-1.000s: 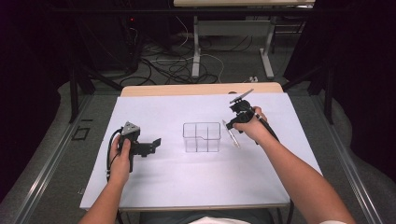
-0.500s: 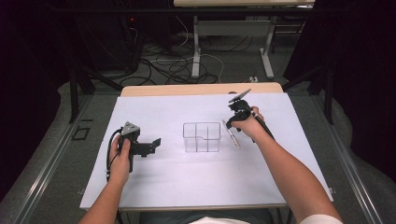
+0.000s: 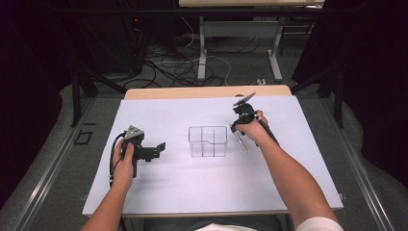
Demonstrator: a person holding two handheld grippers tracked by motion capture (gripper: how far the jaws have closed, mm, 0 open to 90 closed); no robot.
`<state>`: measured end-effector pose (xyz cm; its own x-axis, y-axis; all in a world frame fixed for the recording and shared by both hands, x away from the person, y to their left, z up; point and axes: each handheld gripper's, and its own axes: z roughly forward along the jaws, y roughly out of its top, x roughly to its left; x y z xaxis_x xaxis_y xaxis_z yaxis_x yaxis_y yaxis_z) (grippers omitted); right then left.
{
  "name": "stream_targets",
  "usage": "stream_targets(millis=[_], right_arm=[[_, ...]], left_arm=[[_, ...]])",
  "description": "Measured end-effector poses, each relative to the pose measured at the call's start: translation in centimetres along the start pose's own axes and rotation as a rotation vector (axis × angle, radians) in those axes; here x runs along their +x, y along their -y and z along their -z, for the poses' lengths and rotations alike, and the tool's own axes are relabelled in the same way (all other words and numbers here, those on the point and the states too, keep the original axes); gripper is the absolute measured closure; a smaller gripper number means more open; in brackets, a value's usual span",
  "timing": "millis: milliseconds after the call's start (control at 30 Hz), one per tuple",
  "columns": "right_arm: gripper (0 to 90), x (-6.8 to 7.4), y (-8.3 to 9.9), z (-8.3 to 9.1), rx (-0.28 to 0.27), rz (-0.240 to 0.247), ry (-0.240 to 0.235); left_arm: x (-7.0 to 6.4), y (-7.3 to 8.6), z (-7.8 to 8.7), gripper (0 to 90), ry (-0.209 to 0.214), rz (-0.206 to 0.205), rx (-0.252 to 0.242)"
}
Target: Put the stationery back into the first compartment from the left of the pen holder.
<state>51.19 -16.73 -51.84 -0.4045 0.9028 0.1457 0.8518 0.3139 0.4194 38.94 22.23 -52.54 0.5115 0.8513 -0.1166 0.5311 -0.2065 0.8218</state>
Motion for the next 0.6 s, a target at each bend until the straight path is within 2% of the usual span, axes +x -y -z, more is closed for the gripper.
stream_targets(millis=[33,100,200,433,467,533,600], right_arm=[[66.3,0.06,-0.01,-0.06,0.004,0.005,-0.003],[66.7,0.2,0.09,-0.61,-0.053,-0.002,-0.024],[68.1,0.41,-0.13,-0.41,0.021,0.009,0.006],[71.6,0.4,-0.1,-0.79,0.024,0.005,0.015],[72.0,0.43,-0.07,-0.81,0.024,-0.015,0.014],[72.2,0.22,-0.04,-1.01,0.011,-0.002,0.009],[72.1,0.11,-0.05,-1.06,0.035,0.0,0.017]], left_arm=[[-0.01,0.0,-0.01,0.5,-0.001,0.001,0.0],[-0.06,0.02,-0.06,0.5,-0.003,0.001,-0.008],[-0.06,0.02,-0.06,0.4,-0.003,0.0,-0.008],[0.06,0.03,-0.05,0.5,-0.007,-0.003,-0.007],[0.06,0.03,-0.05,0.5,-0.007,-0.003,-0.007],[0.05,0.03,-0.05,0.5,-0.006,-0.004,-0.008],[0.08,0.04,-0.05,0.5,-0.006,-0.003,-0.005]])
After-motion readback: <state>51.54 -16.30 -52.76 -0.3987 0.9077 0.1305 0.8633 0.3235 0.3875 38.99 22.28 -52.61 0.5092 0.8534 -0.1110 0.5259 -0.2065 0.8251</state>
